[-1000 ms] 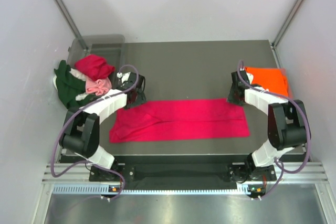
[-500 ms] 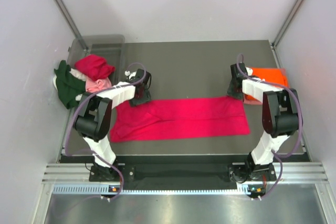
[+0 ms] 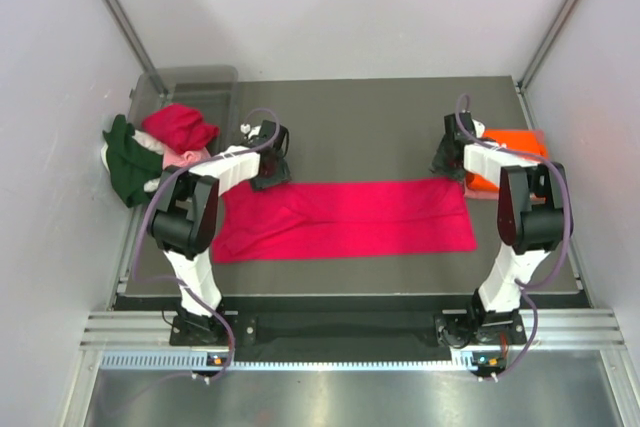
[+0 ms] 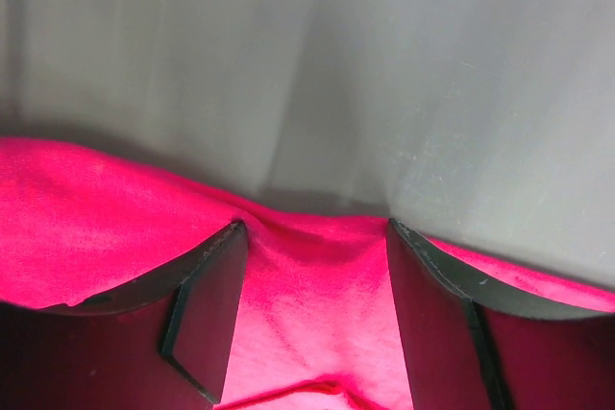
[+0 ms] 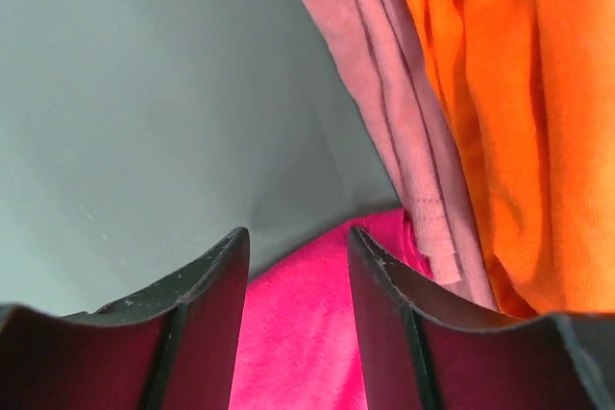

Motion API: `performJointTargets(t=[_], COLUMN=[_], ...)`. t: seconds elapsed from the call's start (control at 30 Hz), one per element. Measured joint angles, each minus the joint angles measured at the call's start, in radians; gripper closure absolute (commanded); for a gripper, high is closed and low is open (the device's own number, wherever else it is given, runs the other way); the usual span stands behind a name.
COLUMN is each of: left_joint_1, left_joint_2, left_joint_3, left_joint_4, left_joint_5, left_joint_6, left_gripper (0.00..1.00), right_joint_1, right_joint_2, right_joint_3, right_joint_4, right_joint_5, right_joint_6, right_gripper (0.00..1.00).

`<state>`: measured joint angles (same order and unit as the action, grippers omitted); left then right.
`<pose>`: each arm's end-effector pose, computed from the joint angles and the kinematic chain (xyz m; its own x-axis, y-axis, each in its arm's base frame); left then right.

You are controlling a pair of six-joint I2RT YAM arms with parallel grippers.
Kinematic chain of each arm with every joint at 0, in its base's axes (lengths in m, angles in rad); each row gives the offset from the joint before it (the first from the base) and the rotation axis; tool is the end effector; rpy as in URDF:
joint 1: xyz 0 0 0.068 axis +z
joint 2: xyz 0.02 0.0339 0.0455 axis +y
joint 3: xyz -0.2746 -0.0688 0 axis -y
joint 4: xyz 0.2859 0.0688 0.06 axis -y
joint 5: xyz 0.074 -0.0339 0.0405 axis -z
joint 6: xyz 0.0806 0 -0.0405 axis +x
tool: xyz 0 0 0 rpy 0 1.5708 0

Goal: Fold and stack the t-shirts
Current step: Fold the tshirt

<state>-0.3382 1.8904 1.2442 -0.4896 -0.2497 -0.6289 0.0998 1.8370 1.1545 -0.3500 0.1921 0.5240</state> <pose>0.4167 -0.1255 0.1120 -0.8232 -0.3147 -0.4726 -0.3227 0.9441 -0.0667 0.4298 0.0276 0.1132 -0.7399 0.4195 -0.5259 0.4271 0.8969 0.1146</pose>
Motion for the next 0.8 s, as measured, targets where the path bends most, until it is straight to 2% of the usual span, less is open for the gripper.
performJointTargets(t=[0.17, 0.43, 0.57, 0.7, 0.77, 0.8], left_joint_1=[0.000, 0.000, 0.003, 0.009, 0.020, 0.031], left_joint_2=[-0.022, -0.087, -0.140, -0.209, -0.263, -0.293], left_joint_3=[-0.035, -0.113, -0.161, -0.188, -0.208, -0.218], left_joint_4=[0.042, 0.080, 0.055, 0.032, 0.031, 0.029], left_joint_5=[0.000, 0.002, 0.025, 0.055, 0.076, 0.085], left_joint_6=[0.000, 0.000, 0.000, 0.000, 0.001, 0.001], left_gripper=[0.35, 0.34, 0.32, 0.30, 0.30, 0.30], right_joint_1=[0.000, 0.020, 0.112, 0.241, 0.303, 0.343], right_joint_2=[-0.025, -0.129, -0.228, -0.353, -0.378, -0.377], right_joint_3=[-0.036, -0.125, -0.126, -0.136, -0.141, -0.140], right_joint_4=[0.024, -0.018, -0.041, 0.023, 0.075, 0.110], right_joint_5=[0.000, 0.009, 0.012, -0.135, -0.217, -0.261], right_joint_6=[0.000, -0.032, -0.068, -0.074, -0.050, -0.035], right_gripper=[0.50, 0.52, 0.57, 0.59, 0.57, 0.53])
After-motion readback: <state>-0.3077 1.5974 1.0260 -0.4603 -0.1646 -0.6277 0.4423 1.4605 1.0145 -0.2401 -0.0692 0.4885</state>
